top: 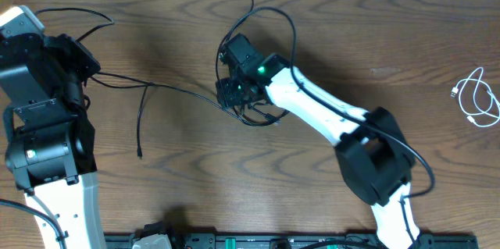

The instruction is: Untangle cables

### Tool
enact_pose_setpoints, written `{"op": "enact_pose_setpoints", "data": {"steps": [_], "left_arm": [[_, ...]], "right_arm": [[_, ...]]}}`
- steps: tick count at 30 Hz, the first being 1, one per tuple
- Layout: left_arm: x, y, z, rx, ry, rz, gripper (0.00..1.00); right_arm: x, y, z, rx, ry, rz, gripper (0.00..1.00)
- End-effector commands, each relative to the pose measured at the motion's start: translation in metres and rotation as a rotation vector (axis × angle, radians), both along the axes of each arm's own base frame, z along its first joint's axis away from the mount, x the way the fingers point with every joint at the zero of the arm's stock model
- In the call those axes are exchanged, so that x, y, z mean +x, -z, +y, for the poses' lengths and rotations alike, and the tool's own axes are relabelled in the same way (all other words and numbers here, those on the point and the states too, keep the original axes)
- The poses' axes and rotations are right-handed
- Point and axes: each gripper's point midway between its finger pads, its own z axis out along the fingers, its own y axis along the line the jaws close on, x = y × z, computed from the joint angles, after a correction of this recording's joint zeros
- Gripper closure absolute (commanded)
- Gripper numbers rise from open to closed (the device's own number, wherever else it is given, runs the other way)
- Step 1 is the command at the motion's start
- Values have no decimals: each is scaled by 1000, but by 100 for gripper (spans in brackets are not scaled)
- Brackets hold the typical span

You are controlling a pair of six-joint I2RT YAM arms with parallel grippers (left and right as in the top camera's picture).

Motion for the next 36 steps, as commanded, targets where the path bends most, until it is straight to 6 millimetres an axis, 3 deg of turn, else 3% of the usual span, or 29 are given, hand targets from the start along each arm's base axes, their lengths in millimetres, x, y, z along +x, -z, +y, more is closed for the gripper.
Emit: {"op": "enact_pose_setpoints", "data": {"steps": [1, 3, 5, 7, 8, 10, 12, 16, 20, 21, 22, 23, 24, 25, 28, 30, 33, 35, 36], "left_arm": [[0, -6, 2, -3, -9, -17, 93], [0, -6, 2, -3, -9, -17, 93], [0, -6, 2, -3, -9, -17, 93], [0, -6, 2, -3, -9, -17, 93], [0, -6, 2, -3, -9, -17, 92], [0, -6, 2, -3, -9, -17, 93], [0, -1, 2, -9, -9, 0, 92], [17, 36, -18, -108, 107, 107, 92], [38, 90, -38, -269, 201, 253, 93], [40, 107, -38, -292, 201, 307, 93], [42, 116, -38, -302, 198, 337, 93], [44, 127, -33, -295, 179, 371, 93], [44, 132, -27, -279, 148, 390, 93], [44, 134, -22, -268, 130, 397, 93], [39, 134, -6, -209, 48, 411, 93], [37, 133, 2, -182, 9, 415, 93], [38, 133, -4, -204, 39, 413, 92], [41, 136, -21, -266, 118, 413, 92], [42, 138, -35, -317, 183, 410, 93]], "right_arm": [[2, 27, 2, -21, 71, 38, 42], [0, 38, 2, -35, 76, 59, 45], [-8, 45, 2, -54, 66, 81, 55], [-14, 46, 1, -66, 57, 97, 89], [-16, 45, 2, -59, 49, 104, 99], [-15, 34, 2, -13, 4, 117, 99], [-3, 2, -6, 69, -10, 103, 99], [29, -97, -35, 249, 1, -43, 99], [54, -219, -109, 347, 107, -327, 99], [62, -247, -148, 316, 201, -419, 99], [67, -258, -177, 271, 278, -470, 99], [73, -268, -221, 178, 381, -537, 99], [76, -271, -267, 70, 489, -574, 99], [77, -269, -288, 20, 538, -578, 99], [73, -257, -394, -200, 775, -558, 99], [70, -260, -450, -222, 895, -563, 99], [65, -261, -482, -250, 923, -572, 99], [60, -261, -505, -299, 956, -579, 99], [54, -257, -526, -339, 1009, -563, 99]]}}
